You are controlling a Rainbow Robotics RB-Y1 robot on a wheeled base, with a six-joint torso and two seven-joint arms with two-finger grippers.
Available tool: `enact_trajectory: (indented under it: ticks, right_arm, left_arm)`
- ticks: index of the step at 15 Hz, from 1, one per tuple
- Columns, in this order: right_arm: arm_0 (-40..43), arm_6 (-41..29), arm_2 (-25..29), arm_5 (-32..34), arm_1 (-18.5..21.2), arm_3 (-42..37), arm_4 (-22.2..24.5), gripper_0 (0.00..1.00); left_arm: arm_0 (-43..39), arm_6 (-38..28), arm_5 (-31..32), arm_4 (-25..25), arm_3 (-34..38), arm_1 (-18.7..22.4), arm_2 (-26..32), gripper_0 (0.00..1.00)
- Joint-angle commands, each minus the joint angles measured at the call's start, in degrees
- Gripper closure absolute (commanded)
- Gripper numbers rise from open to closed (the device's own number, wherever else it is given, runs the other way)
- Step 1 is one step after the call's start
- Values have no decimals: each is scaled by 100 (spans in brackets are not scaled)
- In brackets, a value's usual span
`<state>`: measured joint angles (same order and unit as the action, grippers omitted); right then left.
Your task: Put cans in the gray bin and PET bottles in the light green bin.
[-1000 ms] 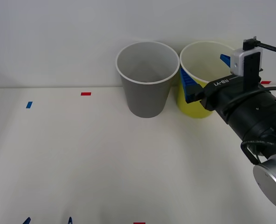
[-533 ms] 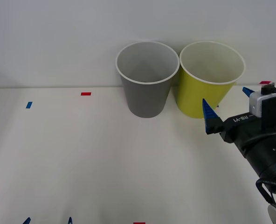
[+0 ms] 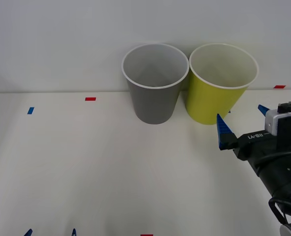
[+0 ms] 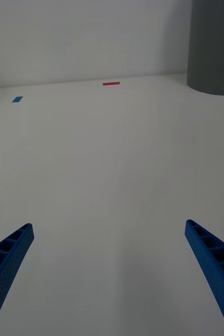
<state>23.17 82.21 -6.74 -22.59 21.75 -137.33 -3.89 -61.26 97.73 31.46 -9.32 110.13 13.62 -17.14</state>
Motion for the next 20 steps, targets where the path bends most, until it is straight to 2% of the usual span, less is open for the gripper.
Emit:
enact_trajectory:
  ticks: [1, 4, 8, 12, 17, 20]
  right_arm:
    - [3, 41, -126, 1810, 14, 1173, -24, 0]
    - [258, 173, -205, 2593, 31, 1656, -85, 0]
    - [1084, 384, -257, 3436, 172, 1946, -340, 0]
    - [1567, 586, -301, 3595, 365, 1946, -736, 0]
    - [2059, 656, -389, 3876, 506, 2166, -709, 0]
    - [2332, 682, -468, 4016, 699, 2166, -973, 0]
  left_arm:
    - [0, 0, 0, 0, 0, 0, 0, 0]
    - [0, 0, 0, 0, 0, 0, 0, 0]
    - [0, 0, 0, 0, 0, 0, 0, 0]
    - [0, 0, 0, 0, 0, 0, 0, 0]
    - [0, 0, 0, 0, 0, 0, 0, 0]
    - [0, 0, 0, 0, 0, 0, 0, 0]
